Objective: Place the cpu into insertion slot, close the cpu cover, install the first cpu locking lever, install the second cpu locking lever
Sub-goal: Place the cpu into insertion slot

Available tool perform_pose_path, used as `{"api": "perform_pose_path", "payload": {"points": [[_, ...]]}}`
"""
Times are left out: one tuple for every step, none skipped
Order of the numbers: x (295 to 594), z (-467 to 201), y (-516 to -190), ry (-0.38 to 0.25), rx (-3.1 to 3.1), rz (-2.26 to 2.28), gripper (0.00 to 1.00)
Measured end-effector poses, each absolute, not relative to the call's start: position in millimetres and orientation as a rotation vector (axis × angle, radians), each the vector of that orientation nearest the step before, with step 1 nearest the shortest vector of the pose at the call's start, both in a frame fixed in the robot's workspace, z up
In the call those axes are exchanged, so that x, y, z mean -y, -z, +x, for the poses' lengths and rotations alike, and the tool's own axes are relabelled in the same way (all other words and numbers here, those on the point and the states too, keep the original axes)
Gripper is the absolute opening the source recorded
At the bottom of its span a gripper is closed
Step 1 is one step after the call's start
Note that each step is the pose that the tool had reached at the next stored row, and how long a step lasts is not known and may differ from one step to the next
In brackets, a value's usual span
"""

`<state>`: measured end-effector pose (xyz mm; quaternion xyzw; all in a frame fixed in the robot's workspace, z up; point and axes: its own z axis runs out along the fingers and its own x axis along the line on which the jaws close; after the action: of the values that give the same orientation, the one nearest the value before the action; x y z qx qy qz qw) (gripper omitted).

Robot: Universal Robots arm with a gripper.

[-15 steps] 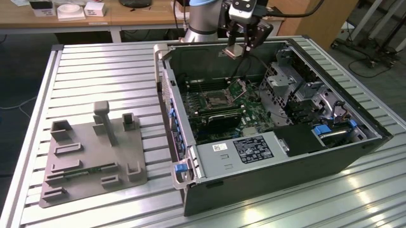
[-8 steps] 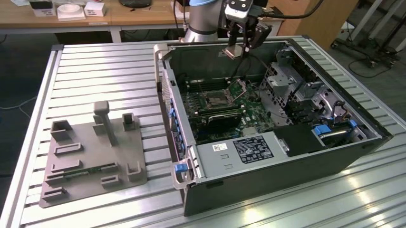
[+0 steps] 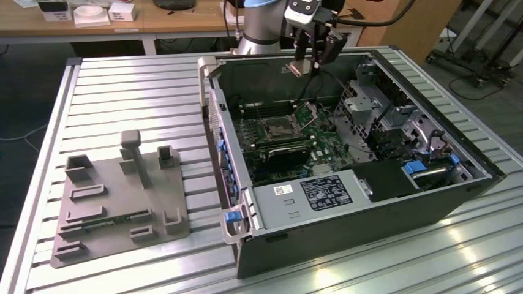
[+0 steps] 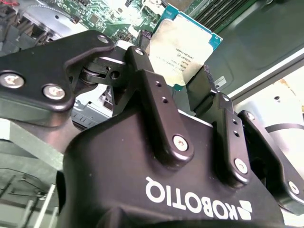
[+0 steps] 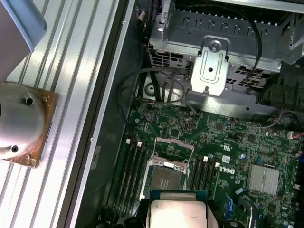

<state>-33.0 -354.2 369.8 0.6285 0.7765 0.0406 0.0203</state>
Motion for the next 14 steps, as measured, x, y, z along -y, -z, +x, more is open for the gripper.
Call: {"api": "perform_pose_path", "payload": {"points": [[354.3, -33.1, -369.8, -0.126, -2.408, 1.950, 0.54], [354.3, -33.1, -369.8, -0.126, -2.408, 1.950, 0.54], [354.2, -33.0, -369.4, -0.126, -2.408, 1.950, 0.54], [354.2, -33.1, -369.2, -0.126, -2.407, 1.951, 0.54], [354.2, -33.0, -369.2, -0.126, -2.407, 1.951, 0.54], [354.2, -33.0, -369.2, -0.126, -2.407, 1.951, 0.54], [354.2, -33.1, -369.2, -0.126, -2.406, 1.952, 0.54], [354.2, -33.0, -369.2, -0.126, -2.406, 1.952, 0.54], [354.2, -33.1, -369.1, -0.126, -2.405, 1.953, 0.54], [354.2, -33.1, -369.1, -0.126, -2.404, 1.954, 0.54], [354.2, -33.0, -369.1, -0.126, -2.404, 1.955, 0.54], [354.2, -33.1, -369.1, -0.126, -2.403, 1.955, 0.54], [354.2, -33.1, -369.1, -0.126, -2.402, 1.956, 0.54], [354.2, -33.0, -369.1, -0.126, -2.402, 1.957, 0.54]]}}
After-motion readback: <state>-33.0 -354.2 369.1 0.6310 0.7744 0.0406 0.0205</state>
